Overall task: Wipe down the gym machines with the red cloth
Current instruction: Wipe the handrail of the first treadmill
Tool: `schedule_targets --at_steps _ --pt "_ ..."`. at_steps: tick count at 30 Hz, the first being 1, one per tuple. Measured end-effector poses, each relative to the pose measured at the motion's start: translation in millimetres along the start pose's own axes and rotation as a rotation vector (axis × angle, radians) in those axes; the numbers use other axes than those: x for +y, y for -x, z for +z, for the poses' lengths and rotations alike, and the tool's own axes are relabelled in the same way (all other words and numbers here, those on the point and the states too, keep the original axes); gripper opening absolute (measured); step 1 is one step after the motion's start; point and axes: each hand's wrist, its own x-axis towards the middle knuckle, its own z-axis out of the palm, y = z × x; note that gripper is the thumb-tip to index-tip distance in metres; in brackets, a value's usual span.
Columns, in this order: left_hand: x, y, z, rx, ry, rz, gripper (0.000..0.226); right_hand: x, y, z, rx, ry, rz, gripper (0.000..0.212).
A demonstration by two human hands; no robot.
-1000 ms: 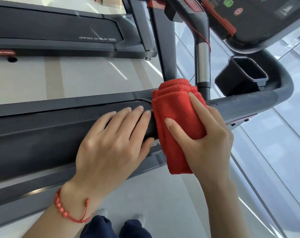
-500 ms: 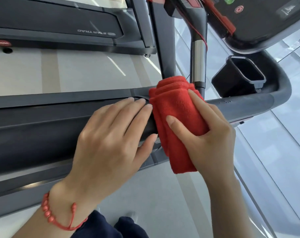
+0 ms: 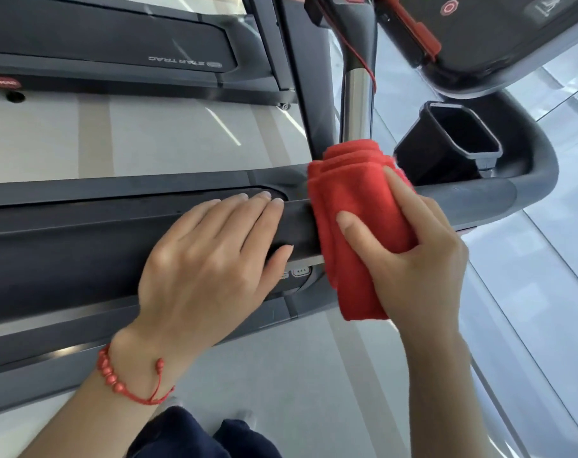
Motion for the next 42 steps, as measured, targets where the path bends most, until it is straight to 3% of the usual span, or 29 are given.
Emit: schedule_targets --at_steps 3,10,14,19,26,34,42 --pt "-0.5 0.8 1.3 0.048 -0.019 0.02 0.029 12.8 -9.8 -8.8 0.041 -0.004 0.053 0.058" --pt "-1.1 0.9 3.8 0.087 -0.019 0.028 0.026 12.5 -2.2 -4.9 -0.015 -0.016 -0.061 0.058" --pt "-0.4 1.2 3.9 0.101 -0.039 0.028 0.026 23.0 -10.5 -13.0 -0.005 -0.034 -0.031 0.057" --pt "3.8 -0.7 3.7 0.079 -0.059 0.025 0.027 29.5 -12.2 -15.4 0.085 -0.027 0.02 0.059" --pt "24.9 -11.6 1.9 0.035 0.097 -0.013 0.026 31.7 -10.3 -14.9 0.036 -0.053 -0.012 0.06" --pt "62.2 -27.1 25.3 -0.066 0.079 0.011 0.034 58.5 -31.6 -30.1 0.084 -0.051 0.038 0.058" --pt "73.8 -23.8 35.5 -0.015 0.009 -0.044 0.033 67.8 -29.8 -27.0 0.018 -0.076 -0.106 0.059"
